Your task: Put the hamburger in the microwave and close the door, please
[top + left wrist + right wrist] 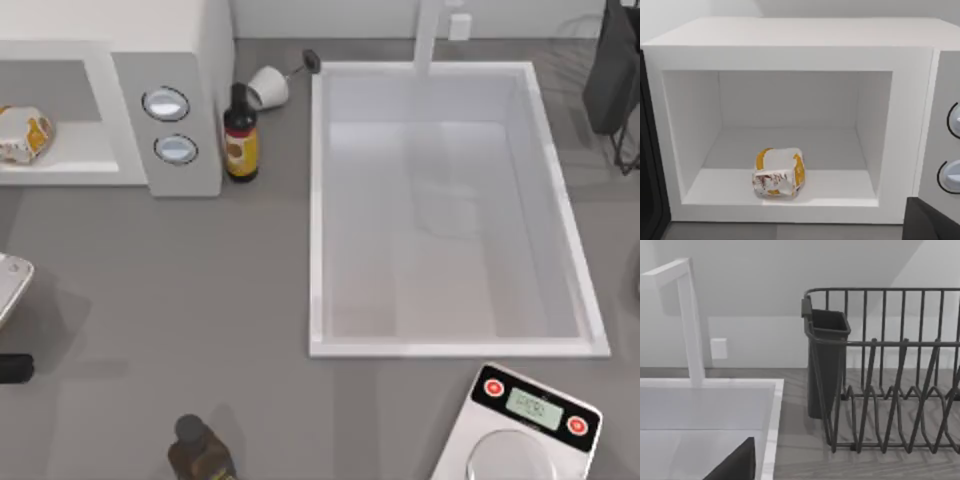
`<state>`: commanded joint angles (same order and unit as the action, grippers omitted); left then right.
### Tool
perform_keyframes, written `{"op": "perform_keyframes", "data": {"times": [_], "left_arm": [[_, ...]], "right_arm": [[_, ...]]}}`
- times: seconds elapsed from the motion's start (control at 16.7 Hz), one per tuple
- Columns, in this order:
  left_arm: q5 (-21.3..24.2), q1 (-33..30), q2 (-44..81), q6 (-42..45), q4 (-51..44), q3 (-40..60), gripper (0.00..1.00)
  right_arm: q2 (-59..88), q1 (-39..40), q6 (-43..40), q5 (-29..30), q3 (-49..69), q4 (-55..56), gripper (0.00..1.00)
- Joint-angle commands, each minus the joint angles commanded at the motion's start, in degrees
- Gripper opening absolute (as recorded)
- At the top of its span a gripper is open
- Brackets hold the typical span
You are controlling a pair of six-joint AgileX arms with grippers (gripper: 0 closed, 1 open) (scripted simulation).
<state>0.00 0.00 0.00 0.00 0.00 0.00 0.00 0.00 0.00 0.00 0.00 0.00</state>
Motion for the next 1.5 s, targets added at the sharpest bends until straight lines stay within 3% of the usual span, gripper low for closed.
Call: {"op": "perform_keyframes", "data": {"times": [0.3,0.72,1.2,1.5], "left_arm": [[-1.0,-1.0,0.7,0.0,0.4,0.3,0.0],[-14.6,-14.6,8.6,0.1,5.0,3.6,0.0],[-17.2,-17.1,10.5,0.1,6.5,3.8,0.0],[-24.9,-24.7,19.4,0.2,17.0,3.1,0.0]], "right_arm": [[0.0,0.0,0.0,0.0,0.0,0.0,1.0],[0.0,0.0,0.0,0.0,0.0,0.0,1.0],[0.0,0.0,0.0,0.0,0.0,0.0,1.0],[0.0,0.0,0.0,0.0,0.0,0.0,1.0]]}}
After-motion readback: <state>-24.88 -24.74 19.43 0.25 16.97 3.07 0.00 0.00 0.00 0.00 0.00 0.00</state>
